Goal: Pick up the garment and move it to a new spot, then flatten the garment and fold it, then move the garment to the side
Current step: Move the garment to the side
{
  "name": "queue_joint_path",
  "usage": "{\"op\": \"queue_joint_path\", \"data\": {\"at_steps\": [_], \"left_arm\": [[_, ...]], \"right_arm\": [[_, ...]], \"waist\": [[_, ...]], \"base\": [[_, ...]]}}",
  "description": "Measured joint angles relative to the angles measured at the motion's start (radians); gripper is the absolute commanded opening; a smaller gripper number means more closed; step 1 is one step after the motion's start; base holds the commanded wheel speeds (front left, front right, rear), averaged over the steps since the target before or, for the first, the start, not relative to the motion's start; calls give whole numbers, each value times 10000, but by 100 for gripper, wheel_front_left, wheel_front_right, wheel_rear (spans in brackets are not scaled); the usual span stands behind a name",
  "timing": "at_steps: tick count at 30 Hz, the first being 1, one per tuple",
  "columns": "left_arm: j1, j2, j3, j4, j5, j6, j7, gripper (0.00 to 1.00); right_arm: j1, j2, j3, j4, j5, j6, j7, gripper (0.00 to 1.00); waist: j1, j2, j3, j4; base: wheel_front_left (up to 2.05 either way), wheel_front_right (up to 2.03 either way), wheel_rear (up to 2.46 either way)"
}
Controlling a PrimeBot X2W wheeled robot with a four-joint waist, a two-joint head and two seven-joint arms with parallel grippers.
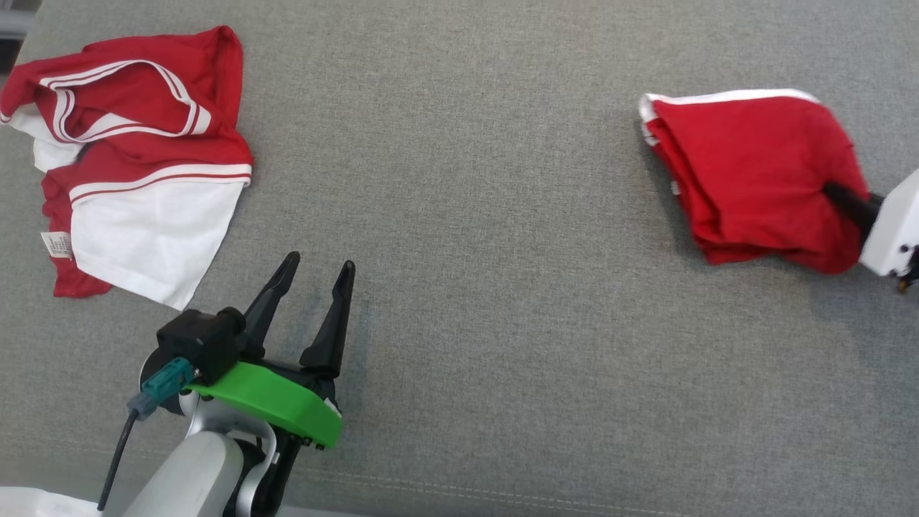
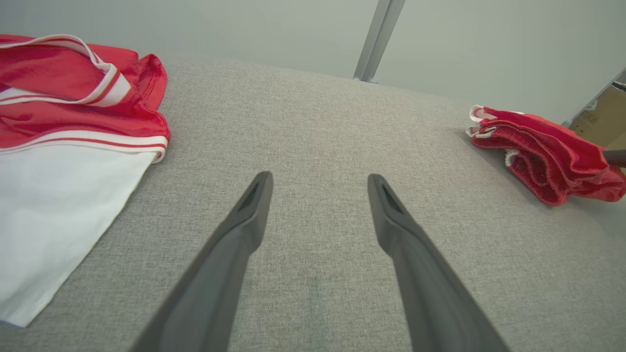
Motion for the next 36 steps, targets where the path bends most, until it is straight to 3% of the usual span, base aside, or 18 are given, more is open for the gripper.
{"op": "queue_joint_path", "data": {"at_steps": [7,11,20,21,22,23,32,36], "left_arm": [[-242,-174,-144,-82,-73,-79,63,100],[-492,-435,-173,-161,-117,-136,61,100],[-628,-673,-148,169,-222,-230,-4,100],[-634,-685,-148,213,-232,-234,-10,100],[-642,-685,-142,276,-236,-234,-12,100],[-646,-683,-125,347,-238,-234,-13,100],[-669,-629,79,619,-230,-242,-190,100],[-671,-558,253,752,-230,-242,-299,100]], "right_arm": [[-1039,-2226,-165,453,-1035,-637,1083,0],[-1234,-3175,-270,648,-1423,-834,1513,0],[-1043,-3501,-272,1191,-1547,-949,1804,0],[-956,-3513,-270,1239,-1561,-970,1801,25],[-906,-3524,-261,1289,-1628,-1045,1749,58],[-864,-3536,-261,1331,-1708,-1053,1666,100],[-430,-3519,-209,1758,-1954,-1216,1315,100],[-325,-3507,-263,1682,-2157,-1298,683,100]], "waist": [[0,0,389,73],[0,0,652,171],[0,0,1040,362],[0,0,1046,359],[0,0,1048,353],[0,0,1046,342],[0,0,794,145],[0,0,600,14]], "base": [[0,0,0],[0,0,0],[0,0,0],[0,0,0],[0,0,0],[0,0,0],[0,0,0],[0,0,0]]}}
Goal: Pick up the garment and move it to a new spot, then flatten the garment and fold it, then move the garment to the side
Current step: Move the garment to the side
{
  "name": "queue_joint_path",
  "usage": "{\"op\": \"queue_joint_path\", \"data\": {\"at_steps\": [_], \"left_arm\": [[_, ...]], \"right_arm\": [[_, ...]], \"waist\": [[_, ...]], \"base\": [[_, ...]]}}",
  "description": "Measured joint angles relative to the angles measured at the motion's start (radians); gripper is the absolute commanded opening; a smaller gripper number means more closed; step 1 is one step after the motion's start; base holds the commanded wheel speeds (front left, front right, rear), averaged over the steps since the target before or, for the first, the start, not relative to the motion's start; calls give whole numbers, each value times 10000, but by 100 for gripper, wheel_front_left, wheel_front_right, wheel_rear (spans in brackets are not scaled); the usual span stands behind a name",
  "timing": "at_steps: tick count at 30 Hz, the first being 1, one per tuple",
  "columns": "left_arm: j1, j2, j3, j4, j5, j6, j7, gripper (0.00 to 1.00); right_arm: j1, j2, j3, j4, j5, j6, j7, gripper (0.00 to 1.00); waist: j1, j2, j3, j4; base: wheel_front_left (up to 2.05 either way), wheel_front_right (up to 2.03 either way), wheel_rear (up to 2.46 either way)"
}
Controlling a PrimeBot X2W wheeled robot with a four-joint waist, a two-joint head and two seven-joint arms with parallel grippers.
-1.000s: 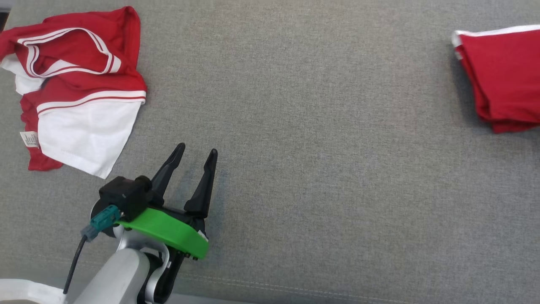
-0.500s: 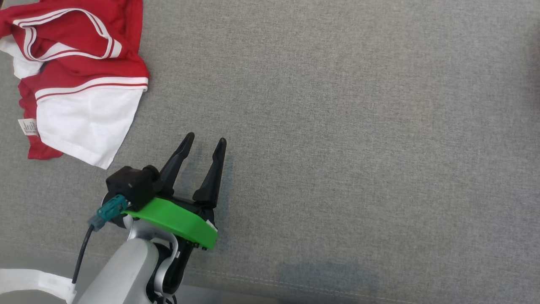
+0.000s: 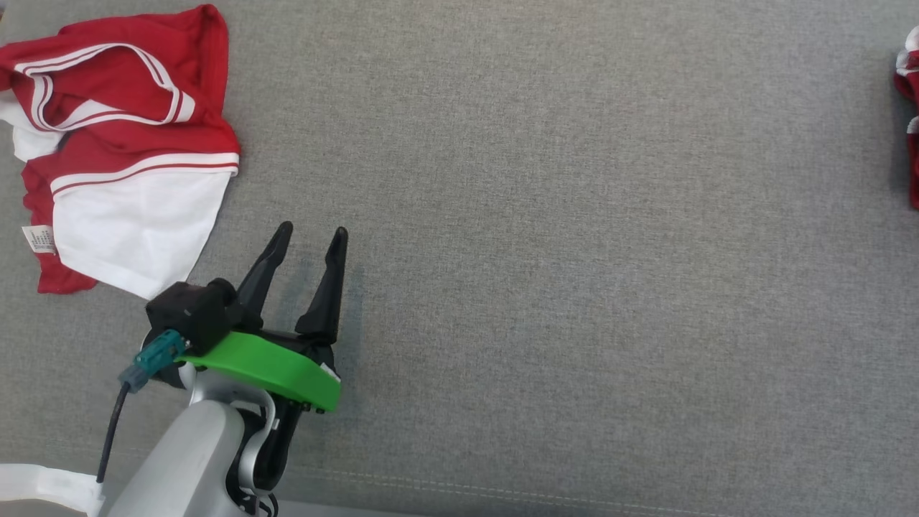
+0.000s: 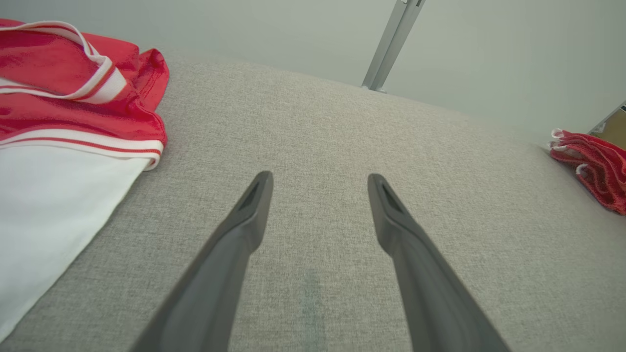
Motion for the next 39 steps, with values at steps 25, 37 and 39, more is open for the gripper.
{"op": "queue_joint_path", "data": {"at_steps": [25,37,39], "left_arm": [[1310,685,2226,1866,821,374,-359,100],[1625,309,2629,1885,1310,374,-359,100],[1703,245,2775,1866,1384,374,-359,100]], "right_arm": [[2864,4752,-165,-3283,-1233,-178,-7112,100],[4423,6050,-1875,-2727,-3120,-176,-6872,100],[4462,6092,-2192,-2869,-3440,-176,-6872,100]], "waist": [[0,0,-2278,-1063],[0,0,-2725,-1212],[0,0,-2806,-1245]], "base": [[0,0,0],[0,0,0],[0,0,0]]}}
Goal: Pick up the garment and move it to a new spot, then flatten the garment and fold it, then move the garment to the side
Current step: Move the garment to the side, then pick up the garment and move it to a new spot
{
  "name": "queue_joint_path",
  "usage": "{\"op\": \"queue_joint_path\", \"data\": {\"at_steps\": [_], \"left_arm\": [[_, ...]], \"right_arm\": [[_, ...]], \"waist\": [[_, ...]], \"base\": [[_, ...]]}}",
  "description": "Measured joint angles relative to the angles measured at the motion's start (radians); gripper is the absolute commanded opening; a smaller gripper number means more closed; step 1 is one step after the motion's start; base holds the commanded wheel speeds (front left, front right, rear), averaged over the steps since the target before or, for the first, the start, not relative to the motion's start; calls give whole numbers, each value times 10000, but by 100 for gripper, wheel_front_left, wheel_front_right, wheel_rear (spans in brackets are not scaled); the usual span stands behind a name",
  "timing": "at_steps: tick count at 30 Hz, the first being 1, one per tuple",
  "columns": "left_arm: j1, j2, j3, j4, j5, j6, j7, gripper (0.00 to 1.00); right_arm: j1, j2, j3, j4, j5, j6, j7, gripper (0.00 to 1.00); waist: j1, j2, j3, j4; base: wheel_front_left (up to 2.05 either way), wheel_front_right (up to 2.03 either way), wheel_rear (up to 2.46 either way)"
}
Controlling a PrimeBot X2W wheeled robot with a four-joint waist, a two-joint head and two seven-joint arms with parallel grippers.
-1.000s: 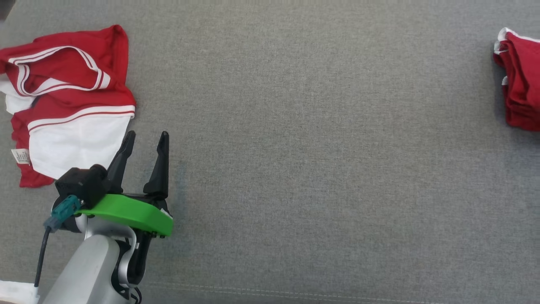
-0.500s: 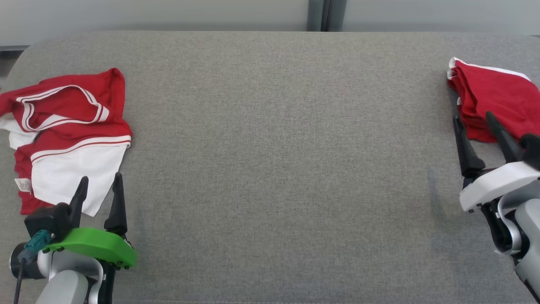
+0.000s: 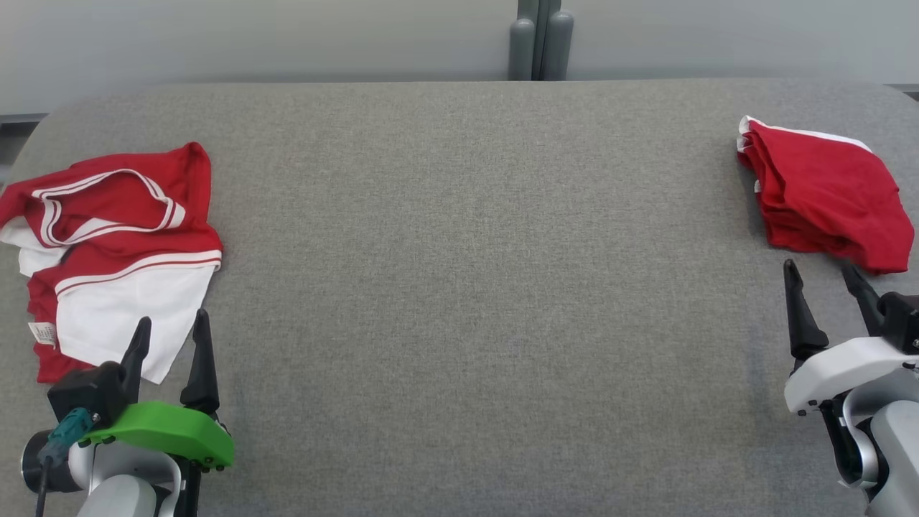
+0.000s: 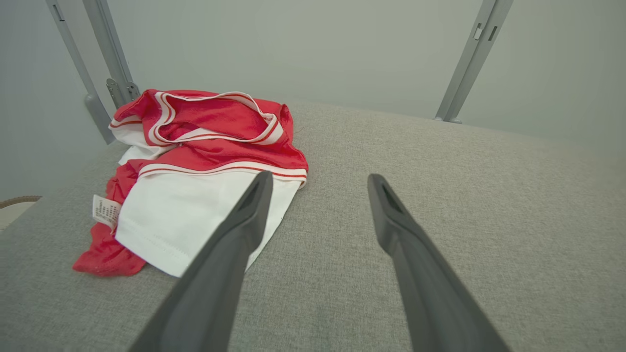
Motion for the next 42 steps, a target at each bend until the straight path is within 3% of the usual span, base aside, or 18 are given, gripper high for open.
{"op": "queue_joint_path", "data": {"at_steps": [14,33,42], "left_arm": [[460,-393,313,-27,336,-190,0,100],[623,-738,704,-77,882,-631,0,100],[637,-1041,1039,-19,951,-629,0,100]], "right_arm": [[1217,514,-871,-922,-1496,-2,0,100],[1936,953,-1214,-1521,-2180,0,0,100],[1793,1250,-330,-1638,-2596,493,0,100]], "waist": [[0,0,-661,50],[0,0,-717,488],[0,0,-830,1205]], "base": [[0,0,0],[0,0,0],[0,0,0]]}}
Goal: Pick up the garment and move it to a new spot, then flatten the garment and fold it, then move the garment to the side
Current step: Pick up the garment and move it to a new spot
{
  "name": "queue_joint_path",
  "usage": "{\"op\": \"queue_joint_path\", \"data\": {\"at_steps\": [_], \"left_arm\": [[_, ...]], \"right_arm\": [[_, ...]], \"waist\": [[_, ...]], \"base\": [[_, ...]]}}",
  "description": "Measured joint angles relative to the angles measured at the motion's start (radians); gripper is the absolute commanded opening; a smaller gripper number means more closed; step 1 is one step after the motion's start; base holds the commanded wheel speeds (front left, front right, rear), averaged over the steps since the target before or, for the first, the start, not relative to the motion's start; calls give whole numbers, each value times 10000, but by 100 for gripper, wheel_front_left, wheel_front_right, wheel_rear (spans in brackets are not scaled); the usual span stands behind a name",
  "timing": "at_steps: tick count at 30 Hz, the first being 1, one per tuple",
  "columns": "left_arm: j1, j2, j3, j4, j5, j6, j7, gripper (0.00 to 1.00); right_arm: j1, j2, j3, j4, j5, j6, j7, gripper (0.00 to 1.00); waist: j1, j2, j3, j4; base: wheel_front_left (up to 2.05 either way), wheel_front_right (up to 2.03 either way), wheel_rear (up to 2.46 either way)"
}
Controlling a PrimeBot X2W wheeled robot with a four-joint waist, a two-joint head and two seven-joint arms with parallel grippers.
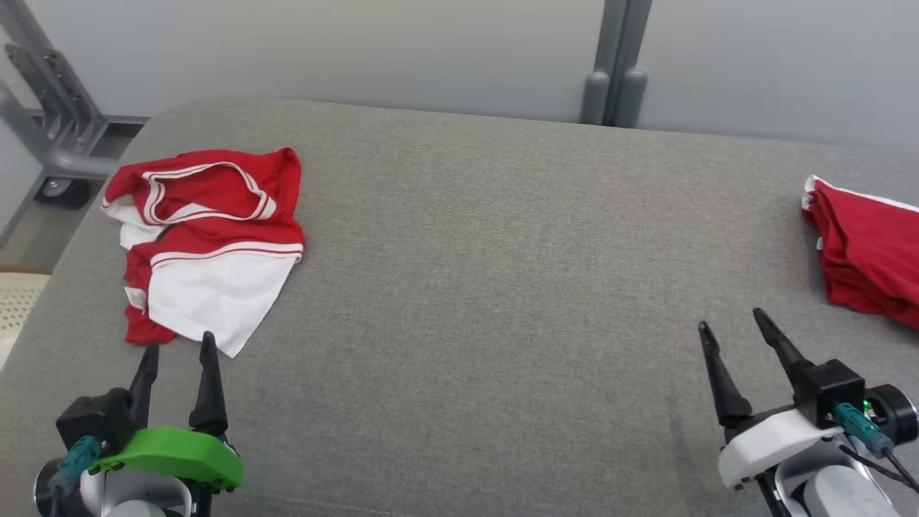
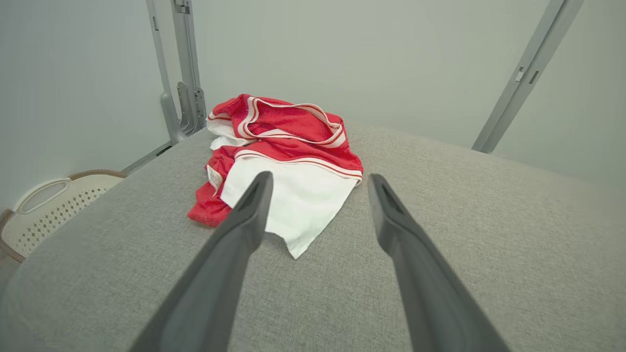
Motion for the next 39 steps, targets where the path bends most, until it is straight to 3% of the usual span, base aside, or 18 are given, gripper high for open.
{"op": "queue_joint_path", "data": {"at_steps": [10,22,30,39], "left_arm": [[632,-2,748,-244,278,88,0,100],[745,-77,1235,-535,399,71,0,100],[45,-334,1007,94,-31,-105,92,100],[-2582,-389,1116,1526,-951,-268,1862,100]], "right_arm": [[-490,247,683,180,-221,573,0,100],[-657,520,825,226,-514,671,0,100],[-1313,349,802,-82,-765,769,0,100],[-1592,-249,796,-382,-1049,907,0,100]], "waist": [[0,0,-151,1232],[0,0,-108,2715],[1,0,551,2681],[1,0,1612,2172]], "base": [[0,0,0],[0,0,0],[0,0,0],[0,0,0]]}}
